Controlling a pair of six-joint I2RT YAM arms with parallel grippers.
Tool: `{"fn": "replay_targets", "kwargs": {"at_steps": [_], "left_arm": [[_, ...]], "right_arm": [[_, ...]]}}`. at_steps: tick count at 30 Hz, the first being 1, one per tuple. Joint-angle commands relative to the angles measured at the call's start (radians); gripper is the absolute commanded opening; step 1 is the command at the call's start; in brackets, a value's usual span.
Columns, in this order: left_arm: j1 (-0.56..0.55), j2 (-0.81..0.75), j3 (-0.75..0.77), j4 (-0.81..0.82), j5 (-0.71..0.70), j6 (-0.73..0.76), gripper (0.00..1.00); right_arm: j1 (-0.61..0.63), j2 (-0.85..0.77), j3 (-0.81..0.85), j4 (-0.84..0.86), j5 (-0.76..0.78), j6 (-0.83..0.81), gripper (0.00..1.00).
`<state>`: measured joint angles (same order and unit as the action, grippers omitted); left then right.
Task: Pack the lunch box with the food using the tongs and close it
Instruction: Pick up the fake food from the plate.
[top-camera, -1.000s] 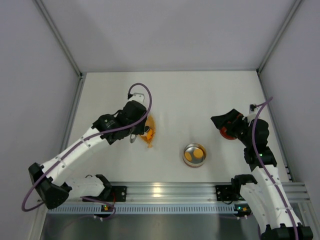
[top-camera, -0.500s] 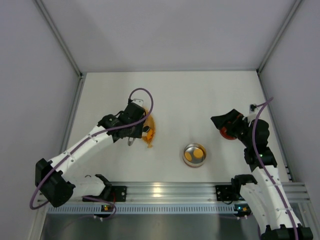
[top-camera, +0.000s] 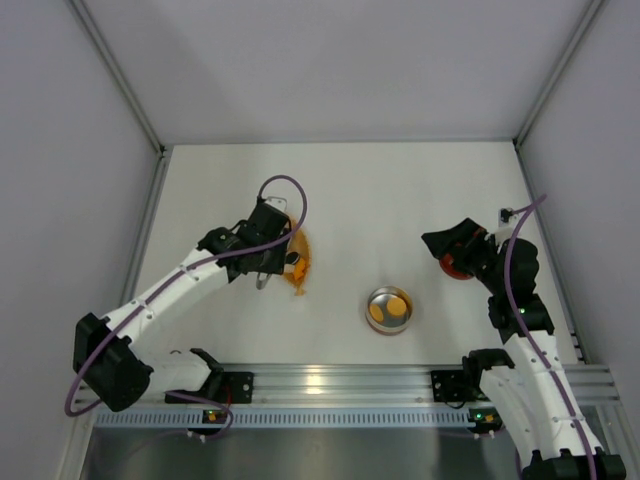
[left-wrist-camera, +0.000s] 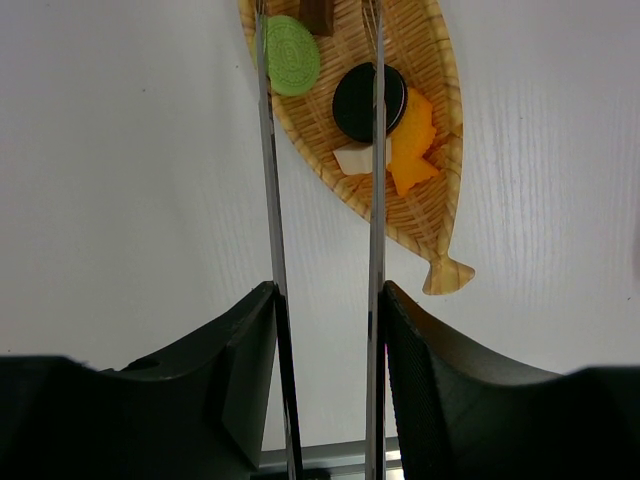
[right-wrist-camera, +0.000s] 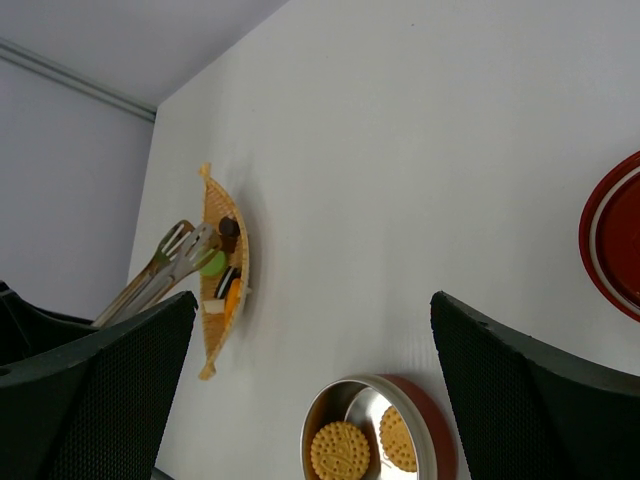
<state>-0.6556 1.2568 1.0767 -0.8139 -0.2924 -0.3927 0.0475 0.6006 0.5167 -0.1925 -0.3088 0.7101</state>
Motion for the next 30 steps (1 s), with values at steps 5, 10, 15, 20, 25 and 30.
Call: {"fn": "replay_targets", "kwargs": {"at_steps": [5, 10, 15, 20, 25, 30], "left_arm": [[0.01, 0.004, -0.006, 0.05, 0.016, 0.018, 0.49], [0.016, 0.018, -0.011, 0.058, 0.029, 0.021, 0.47], [0.022, 0.029, -0.017, 0.067, 0.039, 0.023, 0.46], [0.025, 0.032, -0.026, 0.076, 0.044, 0.026, 0.43], [0.028, 0.038, -0.023, 0.074, 0.05, 0.028, 0.38], [0.028, 0.024, 0.002, 0.055, 0.047, 0.029, 0.24]], "right_arm": [[-0.009, -0.009, -0.006, 0.076, -0.003, -0.001, 1.0], [-0.009, -0.009, -0.003, 0.074, -0.003, -0.003, 0.99], [-0.009, -0.004, 0.0, 0.073, -0.001, -0.003, 1.0], [-0.011, -0.001, 0.005, 0.071, -0.001, -0.006, 0.99], [-0.011, 0.004, 0.011, 0.073, -0.001, -0.009, 0.99], [-0.011, 0.007, 0.019, 0.068, 0.0, -0.011, 1.0]]}}
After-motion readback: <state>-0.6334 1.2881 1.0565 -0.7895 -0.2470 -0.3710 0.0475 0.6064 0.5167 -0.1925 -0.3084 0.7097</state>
